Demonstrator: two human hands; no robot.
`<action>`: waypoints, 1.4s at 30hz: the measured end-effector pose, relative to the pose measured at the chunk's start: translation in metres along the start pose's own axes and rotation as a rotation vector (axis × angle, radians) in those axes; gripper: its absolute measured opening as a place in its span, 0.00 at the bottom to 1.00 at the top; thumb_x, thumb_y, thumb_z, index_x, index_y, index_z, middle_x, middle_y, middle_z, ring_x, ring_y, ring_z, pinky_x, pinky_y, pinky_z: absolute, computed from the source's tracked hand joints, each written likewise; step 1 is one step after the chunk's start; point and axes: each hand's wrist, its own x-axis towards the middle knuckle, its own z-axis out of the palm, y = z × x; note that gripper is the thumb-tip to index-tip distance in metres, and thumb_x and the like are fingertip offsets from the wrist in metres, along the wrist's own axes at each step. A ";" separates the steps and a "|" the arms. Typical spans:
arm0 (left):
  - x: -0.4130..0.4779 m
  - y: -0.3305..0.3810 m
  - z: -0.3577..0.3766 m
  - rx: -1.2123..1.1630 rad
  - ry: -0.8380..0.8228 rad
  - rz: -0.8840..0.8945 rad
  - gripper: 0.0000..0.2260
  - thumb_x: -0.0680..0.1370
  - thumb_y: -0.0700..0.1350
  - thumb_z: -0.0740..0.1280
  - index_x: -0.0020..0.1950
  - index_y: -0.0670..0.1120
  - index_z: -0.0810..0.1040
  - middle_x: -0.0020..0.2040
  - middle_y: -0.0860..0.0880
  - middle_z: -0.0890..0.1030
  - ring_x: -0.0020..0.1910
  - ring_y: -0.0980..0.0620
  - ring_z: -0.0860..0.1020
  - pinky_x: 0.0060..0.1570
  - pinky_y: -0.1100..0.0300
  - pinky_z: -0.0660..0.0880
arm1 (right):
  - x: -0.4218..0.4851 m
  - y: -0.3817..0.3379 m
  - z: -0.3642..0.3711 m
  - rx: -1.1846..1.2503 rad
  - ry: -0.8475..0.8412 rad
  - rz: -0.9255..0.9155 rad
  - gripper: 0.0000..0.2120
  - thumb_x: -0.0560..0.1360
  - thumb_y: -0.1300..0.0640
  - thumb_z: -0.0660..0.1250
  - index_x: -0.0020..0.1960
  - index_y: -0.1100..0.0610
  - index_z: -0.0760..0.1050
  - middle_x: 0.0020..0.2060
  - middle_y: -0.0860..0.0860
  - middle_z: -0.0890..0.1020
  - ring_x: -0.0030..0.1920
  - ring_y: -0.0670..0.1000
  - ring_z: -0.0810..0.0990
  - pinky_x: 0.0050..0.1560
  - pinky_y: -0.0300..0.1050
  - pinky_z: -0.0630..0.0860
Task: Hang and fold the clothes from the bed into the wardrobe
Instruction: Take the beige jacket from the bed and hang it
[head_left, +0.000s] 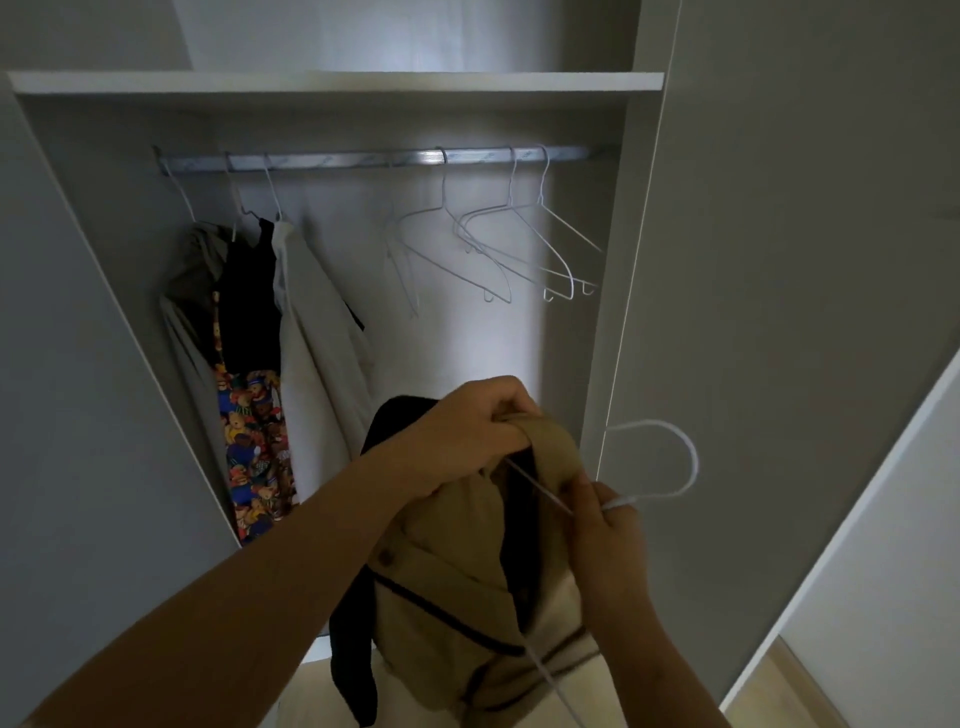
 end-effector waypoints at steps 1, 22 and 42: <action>-0.003 0.000 -0.003 0.074 -0.015 0.065 0.09 0.75 0.41 0.65 0.42 0.55 0.77 0.42 0.55 0.80 0.44 0.54 0.79 0.51 0.54 0.78 | 0.001 -0.001 -0.001 0.044 0.034 -0.001 0.19 0.80 0.56 0.57 0.30 0.57 0.69 0.22 0.49 0.69 0.26 0.46 0.68 0.29 0.39 0.64; -0.005 -0.037 0.002 0.450 0.517 0.195 0.09 0.79 0.45 0.63 0.56 0.47 0.80 0.48 0.47 0.81 0.47 0.48 0.77 0.52 0.51 0.71 | -0.002 0.003 -0.030 -0.039 0.395 -0.604 0.05 0.71 0.52 0.61 0.36 0.48 0.68 0.34 0.42 0.72 0.37 0.40 0.70 0.41 0.30 0.66; -0.035 -0.009 -0.076 0.255 0.633 0.358 0.10 0.74 0.39 0.69 0.53 0.50 0.76 0.44 0.61 0.77 0.44 0.71 0.75 0.51 0.76 0.69 | 0.037 0.022 0.005 -0.627 -0.634 -0.112 0.09 0.73 0.55 0.70 0.51 0.58 0.78 0.47 0.54 0.79 0.51 0.56 0.78 0.49 0.38 0.72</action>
